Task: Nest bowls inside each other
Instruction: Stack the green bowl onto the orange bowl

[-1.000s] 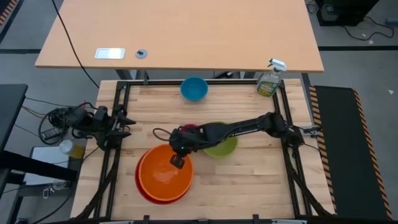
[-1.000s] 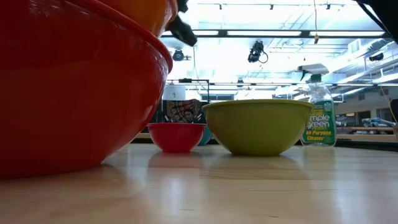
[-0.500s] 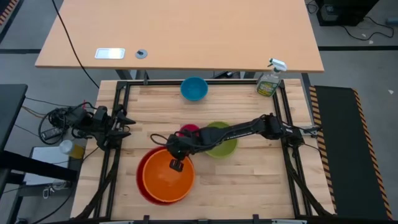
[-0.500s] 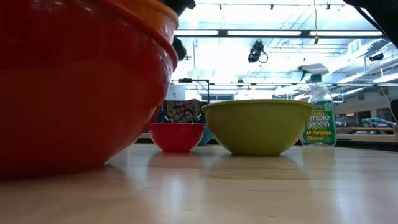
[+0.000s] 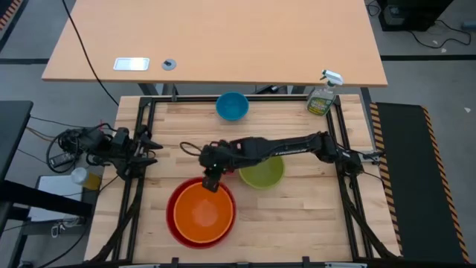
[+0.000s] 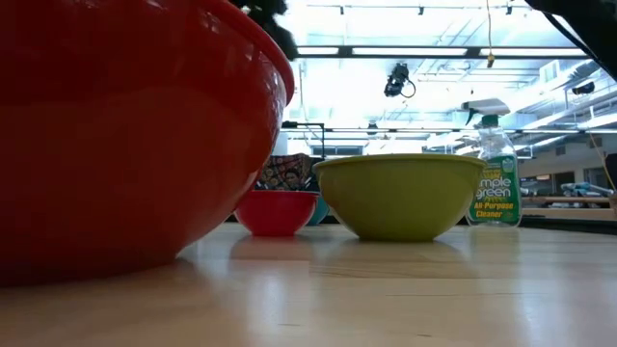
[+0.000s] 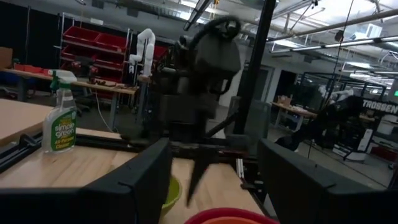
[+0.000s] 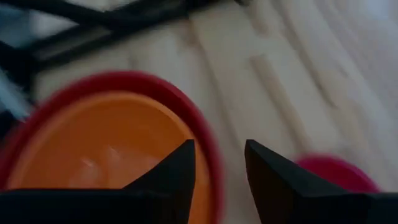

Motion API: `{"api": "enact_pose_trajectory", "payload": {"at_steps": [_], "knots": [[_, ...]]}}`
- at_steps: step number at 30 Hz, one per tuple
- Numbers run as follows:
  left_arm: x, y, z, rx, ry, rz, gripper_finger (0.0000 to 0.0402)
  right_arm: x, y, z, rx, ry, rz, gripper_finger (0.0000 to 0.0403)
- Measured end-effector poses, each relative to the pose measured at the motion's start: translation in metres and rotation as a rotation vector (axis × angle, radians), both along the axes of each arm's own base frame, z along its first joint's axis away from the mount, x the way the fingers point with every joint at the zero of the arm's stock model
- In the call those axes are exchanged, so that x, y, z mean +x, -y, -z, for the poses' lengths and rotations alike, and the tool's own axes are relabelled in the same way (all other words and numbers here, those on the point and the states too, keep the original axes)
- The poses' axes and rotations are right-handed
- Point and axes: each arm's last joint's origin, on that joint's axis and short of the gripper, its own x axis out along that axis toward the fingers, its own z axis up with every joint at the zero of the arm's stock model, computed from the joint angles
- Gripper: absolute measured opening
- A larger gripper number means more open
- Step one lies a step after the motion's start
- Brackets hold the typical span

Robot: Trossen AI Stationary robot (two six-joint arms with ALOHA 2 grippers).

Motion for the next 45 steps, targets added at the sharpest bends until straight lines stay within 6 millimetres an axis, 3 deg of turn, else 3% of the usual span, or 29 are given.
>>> {"api": "enact_pose_trajectory", "payload": {"at_steps": [7,10,16,22,26,30,37,45], "knots": [[0.0,0.0,0.003,0.007,-0.027,0.001,0.0243,-0.04,0.032,0.009,-0.156,-0.428,0.188,0.0145],[0.001,0.0,0.003,0.009,-0.034,0.001,0.0243,-0.048,0.046,0.015,-0.198,-0.525,0.219,0.0147],[0.001,0.0,0.004,0.006,-0.045,0.002,0.0243,-0.054,0.073,0.019,-0.236,-0.643,0.069,0.0167],[0.001,0.0,0.006,0.012,-0.06,0.002,0.0243,-0.058,0.101,0.04,-0.183,-0.744,-0.148,0.0238],[0.001,0.0,0.008,0.018,-0.075,0.001,0.0243,-0.06,0.107,0.059,-0.201,-0.797,-0.261,0.0287],[0.001,0.0,0.008,0.02,-0.08,-0.002,0.0243,-0.062,0.105,0.08,-0.237,-0.855,-0.347,0.03],[0.001,0.0,0.009,0.016,-0.089,-0.008,0.0243,-0.069,0.106,0.115,-0.277,-0.934,-0.395,0.0251],[0.001,0.0,0.009,0.013,-0.092,-0.008,0.0243,-0.07,0.105,0.122,-0.272,-0.934,-0.391,0.0118]]}}
